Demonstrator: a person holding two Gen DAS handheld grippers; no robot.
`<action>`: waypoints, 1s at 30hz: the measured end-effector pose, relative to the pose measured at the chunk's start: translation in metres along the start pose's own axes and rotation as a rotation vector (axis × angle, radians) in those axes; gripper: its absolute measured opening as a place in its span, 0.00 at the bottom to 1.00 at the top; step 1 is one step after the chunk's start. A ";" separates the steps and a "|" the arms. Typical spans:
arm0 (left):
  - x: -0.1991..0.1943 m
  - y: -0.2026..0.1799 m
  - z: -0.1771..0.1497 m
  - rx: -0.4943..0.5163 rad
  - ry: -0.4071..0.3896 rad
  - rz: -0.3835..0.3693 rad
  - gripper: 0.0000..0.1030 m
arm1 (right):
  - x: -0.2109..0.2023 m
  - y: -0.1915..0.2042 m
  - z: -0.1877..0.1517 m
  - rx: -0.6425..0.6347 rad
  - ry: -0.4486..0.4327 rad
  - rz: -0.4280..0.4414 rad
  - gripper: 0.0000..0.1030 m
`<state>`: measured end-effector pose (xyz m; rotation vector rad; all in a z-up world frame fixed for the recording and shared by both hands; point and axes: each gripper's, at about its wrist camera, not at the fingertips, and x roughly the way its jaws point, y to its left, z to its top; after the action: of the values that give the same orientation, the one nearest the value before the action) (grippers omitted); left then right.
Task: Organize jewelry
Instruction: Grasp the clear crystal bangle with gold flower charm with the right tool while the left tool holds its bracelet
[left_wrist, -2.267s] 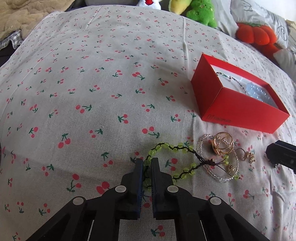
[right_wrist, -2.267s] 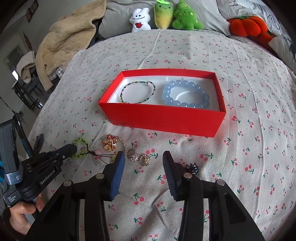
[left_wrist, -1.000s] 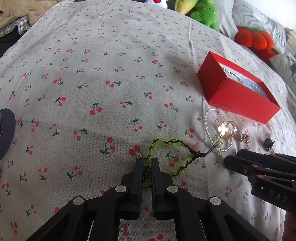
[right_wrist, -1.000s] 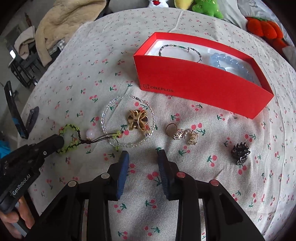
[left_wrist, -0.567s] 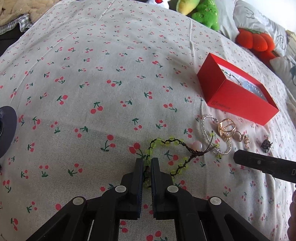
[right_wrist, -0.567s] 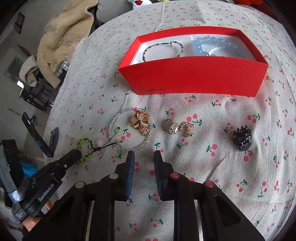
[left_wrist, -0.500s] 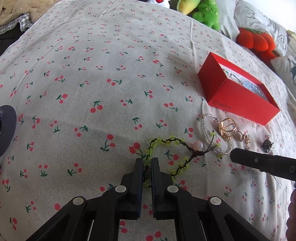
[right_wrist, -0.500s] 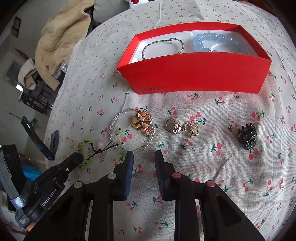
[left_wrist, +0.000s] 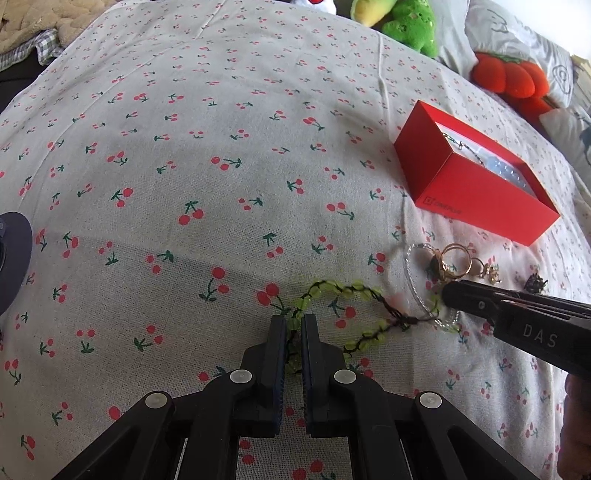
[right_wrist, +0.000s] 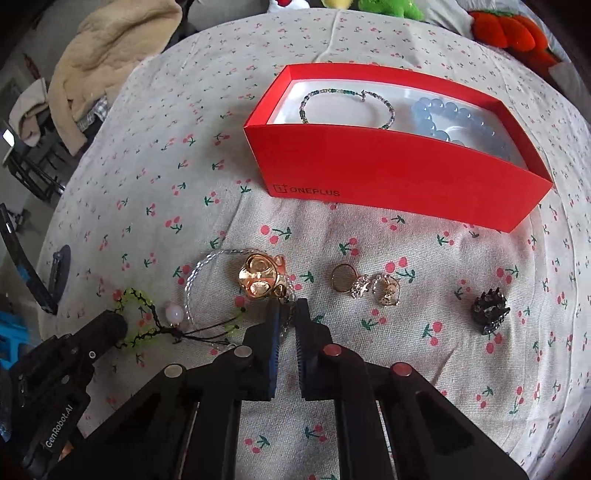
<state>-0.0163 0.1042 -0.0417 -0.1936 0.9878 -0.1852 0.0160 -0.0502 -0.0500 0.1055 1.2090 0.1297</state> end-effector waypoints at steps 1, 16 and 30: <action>-0.001 0.000 0.000 0.001 0.001 -0.001 0.03 | -0.001 -0.003 0.000 -0.001 0.008 0.006 0.05; -0.020 -0.009 0.011 0.033 -0.031 -0.018 0.02 | -0.037 -0.028 -0.009 -0.016 -0.059 0.078 0.04; -0.049 -0.031 0.034 0.068 -0.064 -0.072 0.02 | -0.089 -0.036 0.002 -0.004 -0.170 0.145 0.04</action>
<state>-0.0163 0.0889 0.0235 -0.1720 0.9102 -0.2761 -0.0110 -0.1000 0.0276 0.1974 1.0314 0.2448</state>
